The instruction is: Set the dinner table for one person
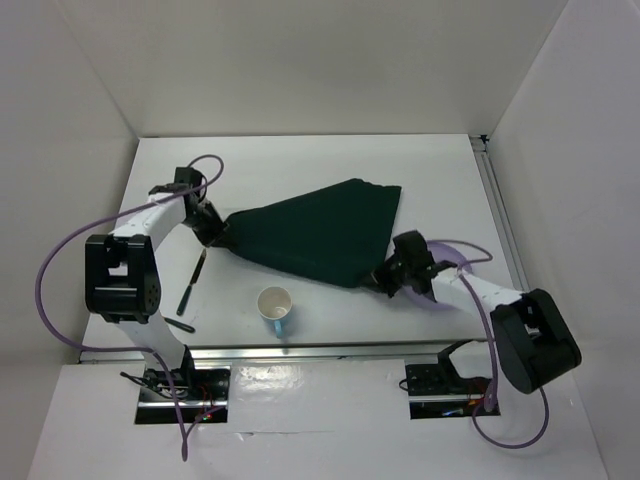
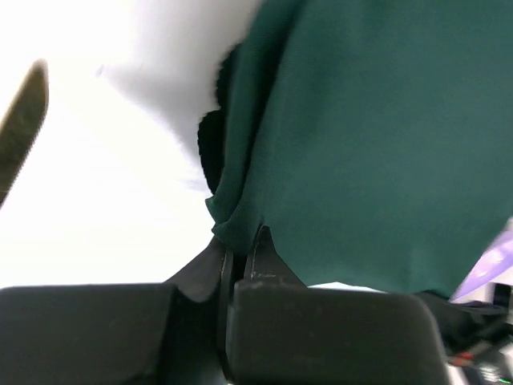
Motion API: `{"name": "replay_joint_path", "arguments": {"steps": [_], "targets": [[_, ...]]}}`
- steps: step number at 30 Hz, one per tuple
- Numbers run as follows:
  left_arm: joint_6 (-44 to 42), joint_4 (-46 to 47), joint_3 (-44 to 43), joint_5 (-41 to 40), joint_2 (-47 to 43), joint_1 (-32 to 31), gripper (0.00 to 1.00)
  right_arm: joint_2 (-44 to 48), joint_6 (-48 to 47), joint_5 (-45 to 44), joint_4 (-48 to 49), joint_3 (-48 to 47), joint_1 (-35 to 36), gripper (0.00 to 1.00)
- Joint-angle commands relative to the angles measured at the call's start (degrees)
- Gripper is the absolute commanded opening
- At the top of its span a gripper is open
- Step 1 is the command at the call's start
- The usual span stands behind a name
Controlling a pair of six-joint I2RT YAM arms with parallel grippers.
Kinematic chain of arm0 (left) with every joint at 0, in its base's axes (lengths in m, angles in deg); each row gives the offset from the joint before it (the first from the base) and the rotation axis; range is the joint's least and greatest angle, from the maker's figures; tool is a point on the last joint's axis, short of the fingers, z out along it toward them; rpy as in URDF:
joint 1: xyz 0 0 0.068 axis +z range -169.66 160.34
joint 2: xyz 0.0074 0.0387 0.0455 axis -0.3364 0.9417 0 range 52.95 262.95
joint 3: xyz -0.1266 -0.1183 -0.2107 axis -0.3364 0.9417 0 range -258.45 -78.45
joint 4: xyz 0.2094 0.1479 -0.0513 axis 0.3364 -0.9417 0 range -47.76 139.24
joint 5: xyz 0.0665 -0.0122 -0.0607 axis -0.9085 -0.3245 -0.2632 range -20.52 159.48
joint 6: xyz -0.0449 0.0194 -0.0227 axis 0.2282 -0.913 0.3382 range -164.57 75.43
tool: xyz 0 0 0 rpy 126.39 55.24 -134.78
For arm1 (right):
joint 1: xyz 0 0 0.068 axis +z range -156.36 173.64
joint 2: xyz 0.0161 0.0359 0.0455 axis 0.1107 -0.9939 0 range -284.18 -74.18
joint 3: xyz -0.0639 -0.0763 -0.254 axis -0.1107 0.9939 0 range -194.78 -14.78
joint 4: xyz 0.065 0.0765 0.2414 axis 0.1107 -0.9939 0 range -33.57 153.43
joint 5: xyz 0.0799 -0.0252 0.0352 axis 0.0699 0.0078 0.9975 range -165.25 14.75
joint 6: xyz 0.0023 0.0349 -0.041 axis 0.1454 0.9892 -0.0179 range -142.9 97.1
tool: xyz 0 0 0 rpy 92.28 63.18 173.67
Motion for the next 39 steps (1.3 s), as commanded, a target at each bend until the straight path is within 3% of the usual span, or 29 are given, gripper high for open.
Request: {"name": "replay_joint_path", "arguments": {"steps": [1,3,7,10,14,29,34,39], "targets": [[-3.3,-4.2,-11.3,-2.8,1.5,0.3,0.0,-3.4,-8.8,-7.6,2.1,-14.2,-4.3,0.0],[-4.8,-6.4,-21.9,-4.0,3.9,0.3,0.0,-8.0,-14.6,-6.9,0.6,-21.4,-6.5,0.0],[-6.2,-12.1,-41.6,-4.0,8.7,0.8,0.0,-15.0,-21.7,-4.1,-3.0,-44.9,-10.9,0.0],[-6.7,-12.8,-49.8,-1.1,8.7,2.1,0.0,-17.4,-25.3,-2.9,-5.1,-55.4,-11.4,0.0],[-6.7,-10.4,-50.4,2.8,5.7,3.5,0.0,-17.3,-27.5,1.3,-6.5,-59.6,-12.5,0.0],[-12.0,-9.1,-49.2,7.2,-9.0,7.6,0.0,-2.5,-30.4,7.2,-12.5,-58.3,-18.4,0.0],[-12.0,-8.0,-51.4,9.6,-7.0,7.6,0.0,-6.2,-31.1,9.9,-12.5,-63.3,-20.4,0.0],[-10.7,-2.0,-52.9,11.9,-0.9,7.6,0.0,-16.5,-31.6,12.6,-7.8,-70.9,-21.6,0.0]]}}
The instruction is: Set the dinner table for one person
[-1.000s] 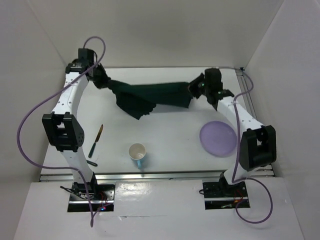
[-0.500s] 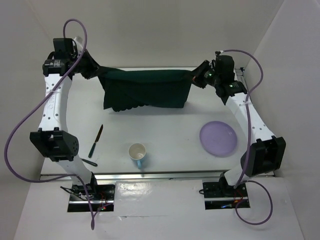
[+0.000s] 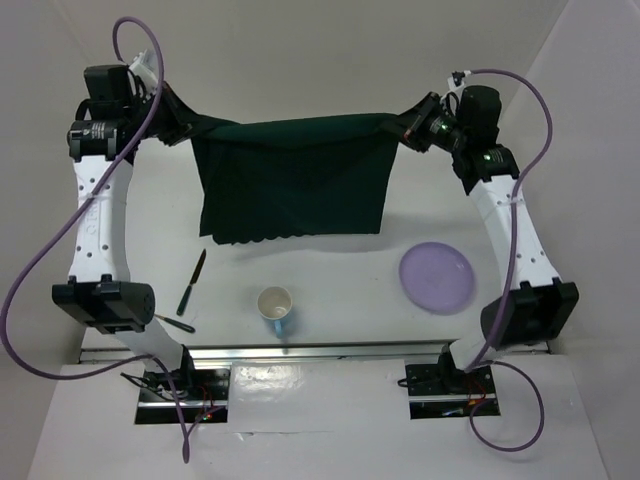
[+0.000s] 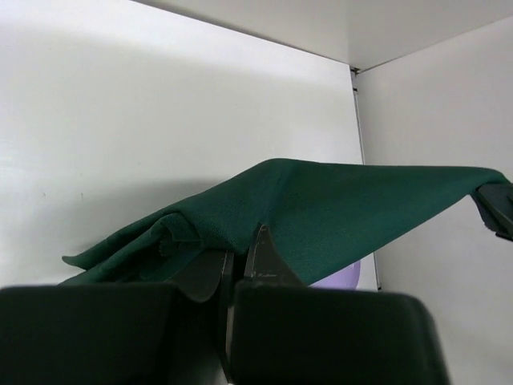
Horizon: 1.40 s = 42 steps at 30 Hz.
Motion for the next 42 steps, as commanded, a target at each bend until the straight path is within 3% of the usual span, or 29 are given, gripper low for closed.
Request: {"name": "replay_joint_path", "arguments": {"steps": [1,6,11,14,17,18,20,21,23,24,25,26,27,28,29,30,33,34,35,38,39,40,41,42], "targets": [[-2.0,9.0,-3.0,-2.5,5.7,2.6,0.0,-7.3,-2.0,-2.7,6.1,-7.0,-3.5,0.0],[0.8,13.3,-17.7,2.5,21.1,2.6,0.0,-22.6,-2.0,-1.0,16.0,-19.9,-4.6,0.0],[2.6,20.2,-24.1,5.8,26.2,2.6,0.0,-30.1,-1.4,-0.5,17.8,-29.8,-5.9,0.0],[0.9,23.6,-19.4,6.9,22.7,2.6,0.0,-28.7,-2.1,0.9,19.9,-27.0,-5.9,0.0],[-2.0,24.1,-7.6,5.9,15.0,2.6,0.0,-22.8,-3.2,3.0,23.2,-14.8,-6.4,0.0],[-2.0,25.0,1.2,4.9,12.5,2.6,0.0,-18.4,-3.2,3.7,26.1,-5.8,-6.4,0.0],[-2.7,25.7,11.0,4.3,7.1,2.6,0.0,-13.9,-3.2,4.6,28.9,3.6,-6.4,0.0],[-3.3,25.7,20.7,4.3,2.1,2.6,0.04,-9.7,-3.2,5.2,31.1,8.2,-6.4,0.0],[-3.3,23.9,29.0,2.3,-2.2,2.6,0.36,-6.7,-5.0,8.0,29.7,18.8,-6.4,0.04],[-3.3,22.7,32.7,1.0,-4.0,2.6,0.55,-5.8,-7.6,9.5,28.2,21.6,-6.4,0.16],[-3.3,21.8,39.1,1.0,-7.3,3.2,0.82,-3.5,-9.3,10.5,24.3,27.7,-5.9,0.43],[-3.3,20.4,41.7,0.2,-8.9,3.2,0.87,-1.9,-10.8,10.5,22.2,30.8,-5.9,0.53],[-3.3,19.1,44.0,-1.1,-11.7,3.7,0.97,1.9,-12.6,9.9,19.2,36.6,-5.9,0.7],[-4.2,17.8,44.0,-2.3,-11.8,3.8,0.97,4.2,-13.3,9.4,18.0,39.0,-6.4,0.7],[-4.3,15.2,44.0,-3.6,-14.3,3.8,0.97,6.2,-14.1,7.9,16.3,40.5,-6.4,0.85],[-5.0,14.2,44.0,-5.9,-15.5,3.8,0.98,8.1,-16.0,7.1,14.4,41.4,-6.4,0.9],[-5.6,11.7,41.0,-10.0,-18.9,3.8,0.94,11.6,-18.8,2.3,6.0,39.8,-7.0,0.94],[-5.0,11.6,40.3,-11.3,-18.9,3.8,0.92,12.3,-20.1,1.3,2.6,38.8,-7.0,0.94],[-5.0,11.6,40.3,-11.3,-19.4,3.8,0.78,12.3,-20.1,-0.7,1.3,36.5,-7.0,0.94],[-4.3,12.4,40.3,-11.3,-17.2,3.8,0.47,10.0,-20.6,-1.7,-0.9,33.1,-7.0,0.72],[-4.3,12.4,41.4,-11.3,-15.3,3.8,0.26,9.1,-20.6,-2.3,-0.9,32.4,-7.0,0.66],[-3.7,12.4,42.0,-11.3,-14.2,3.8,0.22,6.9,-20.0,-2.3,-1.7,31.0,-7.0,0.51],[-3.7,12.4,43.2,-10.5,-12.9,3.1,0.22,5.4,-20.0,-2.8,-2.6,30.1,-7.0,0.44],[-3.7,12.4,44.1,-9.5,-10.3,3.1,0.28,3.6,-20.8,-2.8,-3.4,29.1,-7.0,0.41]]}}
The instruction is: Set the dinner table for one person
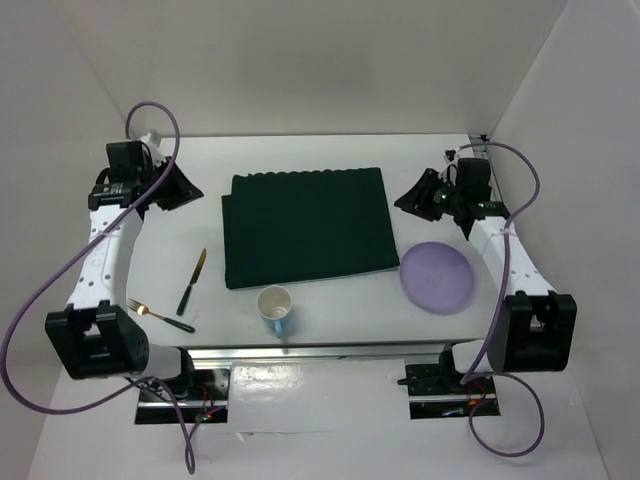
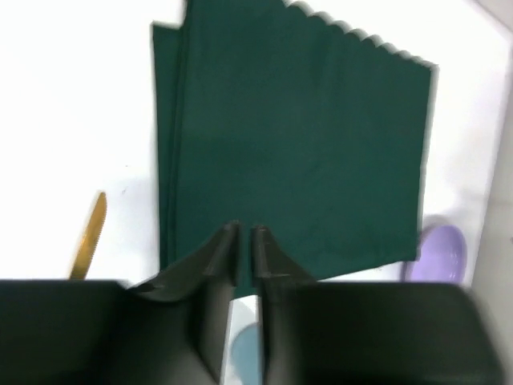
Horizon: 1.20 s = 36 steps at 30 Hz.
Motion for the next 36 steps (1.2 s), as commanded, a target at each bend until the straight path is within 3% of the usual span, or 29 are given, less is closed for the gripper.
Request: {"name": "replay_joint_path", "arguments": {"steps": [1,4,7,9,11,15,24,28,30,31,32,33,34,36], "targets": [[-0.1,0.0,3.2,0.3,6.8,-1.6,0.32,-8.1,-1.8,-3.3,-6.4,-6.2,-0.3,0.33],[-0.8,0.0,2.1,-0.6,14.1,-4.6,0.48,-16.7,-3.9,-4.1,-7.7,-10.8,-0.3,0.33],[-0.2,-2.9,-0.8,-4.5,20.4,-6.4,0.52,-22.5,-4.5,-5.3,-8.3,-16.9,-0.3,0.55],[0.3,-4.3,-4.3,-6.4,26.0,-7.3,0.63,-28.1,-5.6,-7.4,-9.5,-22.0,-0.3,0.71],[0.8,-6.1,-9.5,-8.2,31.2,-7.3,0.67,-33.7,-6.8,-8.8,-11.5,-27.4,0.2,0.77],[1.9,-8.0,-18.9,-9.4,37.9,-7.3,0.67,-42.4,-8.0,-12.3,-15.0,-36.3,0.2,0.78],[2.4,-13.5,-38.6,-9.1,56.2,-7.3,0.65,-57.7,-10.2,-8.8,-19.2,-50.6,2.8,0.71],[2.4,-13.6,-39.2,-6.5,58.1,-7.3,0.64,-59.0,-12.0,-8.2,-19.3,-52.2,7.1,0.63],[2.4,-12.2,-39.2,-3.3,58.6,-7.3,0.57,-59.6,-12.0,-8.6,-19.3,-52.7,7.7,0.49],[1.9,-12.2,-40.2,-2.3,59.3,-7.3,0.48,-60.3,-12.0,-9.2,-19.3,-53.3,8.6,0.38],[1.9,-12.2,-41.0,-1.7,59.8,-7.3,0.2,-60.3,-12.0,-9.2,-18.6,-53.8,8.6,0.2],[1.9,-12.2,-42.0,-0.7,60.9,-7.8,0.07,-60.3,-10.9,-9.2,-18.5,-53.9,9.1,0.11],[1.4,-12.2,-44.9,0.0,61.7,-7.8,0.0,-60.3,-10.9,-9.2,-18.0,-53.9,9.1,0.03],[0.8,-12.2,-48.3,2.5,64.1,-7.8,0.0,-60.3,-9.6,-8.6,-17.3,-55.4,8.5,0.0]]}}
